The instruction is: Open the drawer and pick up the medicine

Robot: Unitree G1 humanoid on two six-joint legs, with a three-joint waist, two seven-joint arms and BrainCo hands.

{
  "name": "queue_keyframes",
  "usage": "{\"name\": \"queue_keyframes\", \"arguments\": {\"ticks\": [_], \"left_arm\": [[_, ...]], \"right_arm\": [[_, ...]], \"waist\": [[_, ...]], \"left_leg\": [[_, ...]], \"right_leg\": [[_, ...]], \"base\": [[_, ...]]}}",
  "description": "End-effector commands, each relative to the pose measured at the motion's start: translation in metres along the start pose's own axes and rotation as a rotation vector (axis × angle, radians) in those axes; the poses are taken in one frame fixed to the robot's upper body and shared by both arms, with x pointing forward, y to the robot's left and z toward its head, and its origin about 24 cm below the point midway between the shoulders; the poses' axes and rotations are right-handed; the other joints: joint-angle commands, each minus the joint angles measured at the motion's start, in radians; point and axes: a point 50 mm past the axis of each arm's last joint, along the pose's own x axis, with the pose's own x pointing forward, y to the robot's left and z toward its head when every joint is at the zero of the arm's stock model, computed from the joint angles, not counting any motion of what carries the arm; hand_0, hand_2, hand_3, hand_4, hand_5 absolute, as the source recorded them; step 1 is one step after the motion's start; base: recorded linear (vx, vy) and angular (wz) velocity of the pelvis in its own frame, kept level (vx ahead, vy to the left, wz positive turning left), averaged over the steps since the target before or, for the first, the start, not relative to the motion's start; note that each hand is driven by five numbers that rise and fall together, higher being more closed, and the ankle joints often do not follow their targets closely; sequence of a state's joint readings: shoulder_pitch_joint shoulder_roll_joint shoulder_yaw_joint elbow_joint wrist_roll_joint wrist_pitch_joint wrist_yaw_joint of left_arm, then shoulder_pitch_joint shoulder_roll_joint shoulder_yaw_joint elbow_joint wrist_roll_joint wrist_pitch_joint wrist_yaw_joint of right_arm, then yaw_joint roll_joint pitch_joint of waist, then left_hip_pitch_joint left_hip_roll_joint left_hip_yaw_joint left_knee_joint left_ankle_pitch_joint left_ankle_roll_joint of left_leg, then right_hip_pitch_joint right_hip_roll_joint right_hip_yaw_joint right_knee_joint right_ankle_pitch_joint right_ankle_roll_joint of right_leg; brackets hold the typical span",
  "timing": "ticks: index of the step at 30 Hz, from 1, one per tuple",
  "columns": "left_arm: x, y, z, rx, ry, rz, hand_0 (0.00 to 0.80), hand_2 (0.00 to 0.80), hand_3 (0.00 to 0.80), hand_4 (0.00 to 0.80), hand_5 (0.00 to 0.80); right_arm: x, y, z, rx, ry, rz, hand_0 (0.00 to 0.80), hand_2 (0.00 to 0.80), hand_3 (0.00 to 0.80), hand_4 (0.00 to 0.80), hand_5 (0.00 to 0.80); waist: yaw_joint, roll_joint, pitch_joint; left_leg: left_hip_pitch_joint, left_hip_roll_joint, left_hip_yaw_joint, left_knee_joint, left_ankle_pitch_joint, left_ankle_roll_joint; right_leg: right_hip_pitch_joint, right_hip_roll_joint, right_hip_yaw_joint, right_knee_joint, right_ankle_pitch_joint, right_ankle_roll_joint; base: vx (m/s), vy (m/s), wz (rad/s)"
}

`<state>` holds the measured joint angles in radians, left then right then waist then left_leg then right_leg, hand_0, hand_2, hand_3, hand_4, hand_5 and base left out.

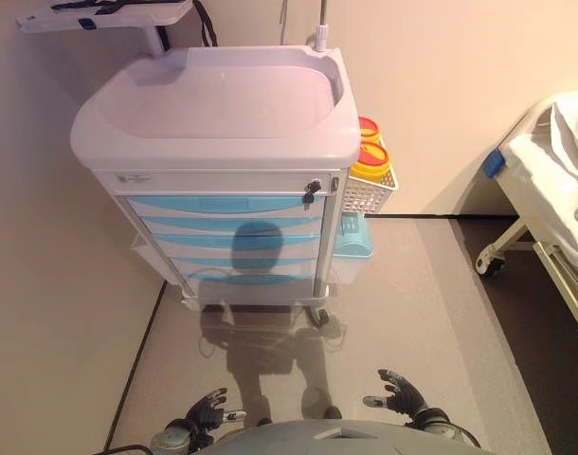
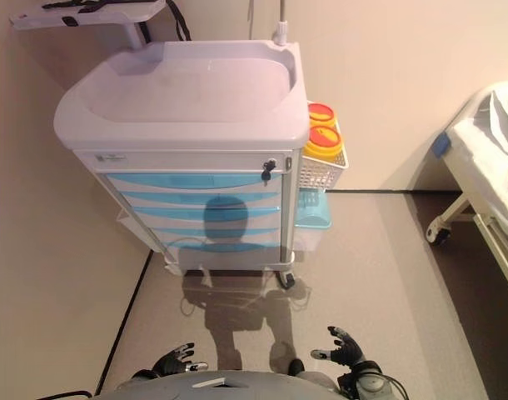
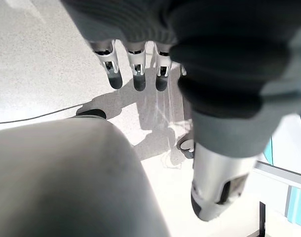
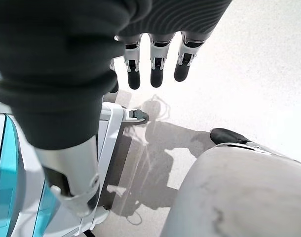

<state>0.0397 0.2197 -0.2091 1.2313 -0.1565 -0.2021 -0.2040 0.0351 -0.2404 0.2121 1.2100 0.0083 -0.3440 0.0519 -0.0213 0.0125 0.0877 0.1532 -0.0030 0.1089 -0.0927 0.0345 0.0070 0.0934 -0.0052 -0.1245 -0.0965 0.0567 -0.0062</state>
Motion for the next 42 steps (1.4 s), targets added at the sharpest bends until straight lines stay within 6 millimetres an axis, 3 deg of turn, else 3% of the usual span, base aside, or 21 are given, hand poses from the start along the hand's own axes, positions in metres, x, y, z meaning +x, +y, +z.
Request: {"name": "queue_keyframes", "arguments": {"ticks": [1, 19, 26, 31, 34, 35, 42], "left_arm": [[0.006, -0.001, 0.018, 0.015, -0.055, -0.014, 0.000, 0.000, 0.000, 0.000, 0.000], [0.003, 0.005, 0.006, -0.053, -0.013, 0.054, 0.000, 0.000, 0.000, 0.000, 0.000], [0.003, 0.015, 0.016, -0.165, -0.060, 0.118, 0.000, 0.000, 0.000, 0.000, 0.000], [0.007, 0.023, 0.044, -0.221, -0.160, 0.136, 0.000, 0.000, 0.000, 0.000, 0.000], [0.007, 0.024, 0.050, -0.236, -0.180, 0.142, 0.000, 0.000, 0.000, 0.000, 0.000], [0.008, 0.029, 0.070, -0.308, -0.268, 0.158, 0.000, 0.000, 0.000, 0.000, 0.000], [0.003, 0.028, 0.145, -0.520, -0.622, 0.079, 0.000, 0.000, 0.000, 0.000, 0.000]], "right_arm": [[0.010, 0.002, 0.025, -0.049, -0.076, 0.025, 0.000, 0.000, 0.000, 0.000, 0.000], [0.008, 0.005, 0.016, -0.022, -0.051, 0.019, 0.000, 0.000, 0.000, 0.000, 0.000], [0.007, 0.001, 0.017, -0.031, -0.057, 0.016, 0.000, 0.000, 0.000, 0.000, 0.000], [0.013, -0.007, 0.037, -0.042, -0.121, 0.004, 0.000, 0.000, 0.000, 0.000, 0.000], [0.014, -0.007, 0.040, -0.044, -0.131, 0.004, 0.000, 0.000, 0.000, 0.000, 0.000], [0.016, -0.009, 0.051, -0.048, -0.164, 0.003, 0.000, 0.000, 0.000, 0.000, 0.000], [0.021, -0.012, 0.074, -0.078, -0.227, -0.016, 0.000, 0.000, 0.000, 0.000, 0.000]], "waist": [[0.011, -0.027, 0.018], [0.010, -0.034, 0.030], [-0.002, -0.033, 0.065], [-0.011, -0.030, 0.133], [-0.012, -0.030, 0.145], [-0.019, -0.034, 0.192], [-0.032, -0.065, 0.279]], "left_leg": [[0.004, -0.054, -0.014, 0.005, -0.096, 0.016], [0.004, -0.060, -0.022, 0.016, -0.102, 0.026], [-0.033, -0.073, -0.026, 0.083, -0.128, 0.048], [-0.122, -0.078, -0.022, 0.165, -0.142, 0.064], [-0.136, -0.079, -0.021, 0.173, -0.142, 0.065], [-0.183, -0.082, -0.005, 0.211, -0.145, 0.068], [-0.345, -0.081, 0.030, 0.397, -0.195, 0.081]], "right_leg": [[0.033, -0.026, -0.028, 0.023, -0.043, 0.089], [0.023, -0.023, -0.012, 0.058, -0.061, 0.084], [-0.022, -0.027, 0.020, 0.127, -0.084, 0.072], [-0.129, -0.033, 0.039, 0.215, -0.092, 0.062], [-0.149, -0.034, 0.042, 0.227, -0.091, 0.062], [-0.192, -0.039, 0.062, 0.248, -0.086, 0.065], [-0.326, -0.063, 0.100, 0.327, -0.074, 0.059]], "base": [[0.000, 0.000, 0.00], [0.050, 0.006, 0.00], [0.080, 0.040, -0.03], [-0.038, 0.056, -0.17], [-0.046, 0.031, -0.06], [-0.085, 0.055, -0.03], [-0.070, 0.045, -0.16]]}}
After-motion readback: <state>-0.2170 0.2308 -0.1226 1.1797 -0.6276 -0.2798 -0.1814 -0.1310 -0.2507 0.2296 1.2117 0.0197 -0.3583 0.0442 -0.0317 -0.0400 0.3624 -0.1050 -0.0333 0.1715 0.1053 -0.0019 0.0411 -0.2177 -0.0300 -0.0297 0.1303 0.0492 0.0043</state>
